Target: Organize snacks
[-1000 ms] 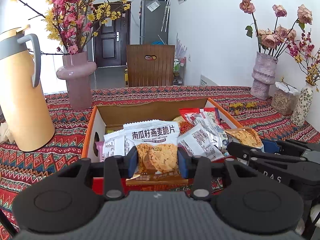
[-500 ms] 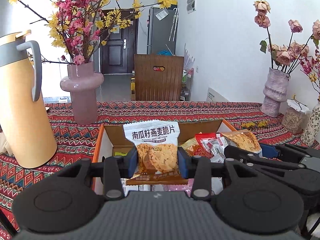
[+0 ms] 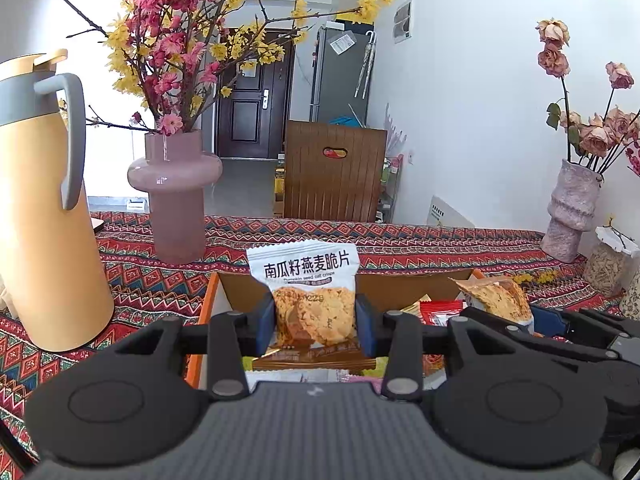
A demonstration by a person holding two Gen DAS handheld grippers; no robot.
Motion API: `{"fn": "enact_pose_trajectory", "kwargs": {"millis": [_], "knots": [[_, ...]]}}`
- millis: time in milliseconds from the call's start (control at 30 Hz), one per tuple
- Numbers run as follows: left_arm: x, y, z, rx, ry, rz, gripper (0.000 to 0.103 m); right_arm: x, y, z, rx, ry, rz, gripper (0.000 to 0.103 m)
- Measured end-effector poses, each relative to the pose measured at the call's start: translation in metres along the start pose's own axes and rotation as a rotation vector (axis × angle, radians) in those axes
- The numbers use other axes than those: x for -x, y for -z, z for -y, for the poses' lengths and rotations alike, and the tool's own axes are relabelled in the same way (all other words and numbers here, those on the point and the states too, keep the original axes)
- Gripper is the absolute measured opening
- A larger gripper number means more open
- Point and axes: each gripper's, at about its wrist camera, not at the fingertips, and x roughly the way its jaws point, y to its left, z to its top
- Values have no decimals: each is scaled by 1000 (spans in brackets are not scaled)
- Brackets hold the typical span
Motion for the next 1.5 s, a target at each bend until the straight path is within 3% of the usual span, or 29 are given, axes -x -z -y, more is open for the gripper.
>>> {"fn": "enact_pose_trajectory", "kwargs": {"millis": [467, 567, 600, 633, 667, 700, 733, 767, 800, 1133, 1500], "knots": [[-26, 20, -5, -16, -19, -26, 42, -26, 18, 7, -8, 15, -27, 43], [-24, 21, -5, -12, -18, -16, 43, -25, 19, 9, -14, 22, -21, 48], [-23, 21, -5, -9, -18, -12, 46, -24, 19, 10, -19, 24, -20, 54], [-22, 21, -6, -3, -17, -7, 49, -23, 19, 11, -26, 30, -14, 66], [-21, 21, -7, 2, -22, -1, 59, -22, 19, 12, -32, 37, -8, 79], [-20, 21, -8, 9, -33, 9, 77, -21, 19, 14, -39, 44, -3, 86], [-19, 21, -9, 17, -49, 26, 85, -20, 19, 15, -46, 48, 1, 95], [-17, 21, -10, 23, -63, 42, 97, -19, 19, 17, -54, 50, 3, 101], [-16, 21, -11, 27, -70, 51, 102, -20, 19, 18, -60, 50, 1, 103], [-3, 15, -8, 21, -73, 76, 103, -20, 18, 22, -82, 62, -14, 103], [47, 14, -3, 9, -66, 100, 103, 28, 15, 17, -73, 52, -11, 103]]}}
